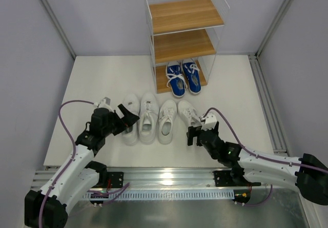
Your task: Place and organize the shoes onto the shoe shelf
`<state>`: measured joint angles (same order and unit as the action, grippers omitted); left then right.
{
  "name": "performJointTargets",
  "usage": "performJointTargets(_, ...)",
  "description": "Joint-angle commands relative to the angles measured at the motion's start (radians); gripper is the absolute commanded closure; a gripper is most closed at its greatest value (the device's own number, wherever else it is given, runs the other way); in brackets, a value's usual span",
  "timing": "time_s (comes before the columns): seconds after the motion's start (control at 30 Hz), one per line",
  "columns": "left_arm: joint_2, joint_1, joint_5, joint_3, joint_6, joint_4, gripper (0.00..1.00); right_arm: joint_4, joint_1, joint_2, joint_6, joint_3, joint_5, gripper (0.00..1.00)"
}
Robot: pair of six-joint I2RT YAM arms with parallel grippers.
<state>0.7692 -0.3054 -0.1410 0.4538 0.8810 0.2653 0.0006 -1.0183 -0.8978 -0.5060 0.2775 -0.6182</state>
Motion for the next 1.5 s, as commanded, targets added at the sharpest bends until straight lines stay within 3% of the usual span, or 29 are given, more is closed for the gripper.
performJointTargets(0.0,-0.002,0.008,0.049,-0.017,-0.025,0.048,0.0,0.171,0.003,0.06,0.098,-0.029,-0.009,0.0)
performJointTargets(0.2,0.024,0.008,0.037,-0.024,-0.016,0.02,0.0,0.22,0.003,0.076,0.1,-0.069,-0.06,0.05)
performJointTargets(0.57,0.036,0.008,0.029,-0.024,-0.014,0.006,0.0,0.289,0.047,-0.165,0.066,-0.005,-0.057,0.25)
performJointTargets(0.7,0.036,0.008,0.027,-0.023,-0.013,0.006,0.0,0.343,0.066,-0.202,0.067,-0.003,-0.034,0.52)
performJointTargets(0.83,0.039,0.008,0.027,-0.021,-0.014,0.005,0.0,0.369,0.092,-0.211,0.09,-0.001,0.012,0.88)
performJointTargets(0.9,0.039,0.008,0.027,-0.023,-0.014,0.003,0.0,0.371,0.113,-0.223,0.098,0.005,0.038,0.96)
performJointTargets(1.17,0.041,0.008,0.029,-0.02,-0.02,0.009,0.0,0.34,0.132,-0.155,0.109,0.009,0.14,0.96)
performJointTargets(1.47,0.062,0.009,0.027,-0.01,-0.022,-0.001,0.0,0.044,0.132,0.138,0.191,0.118,0.118,0.96)
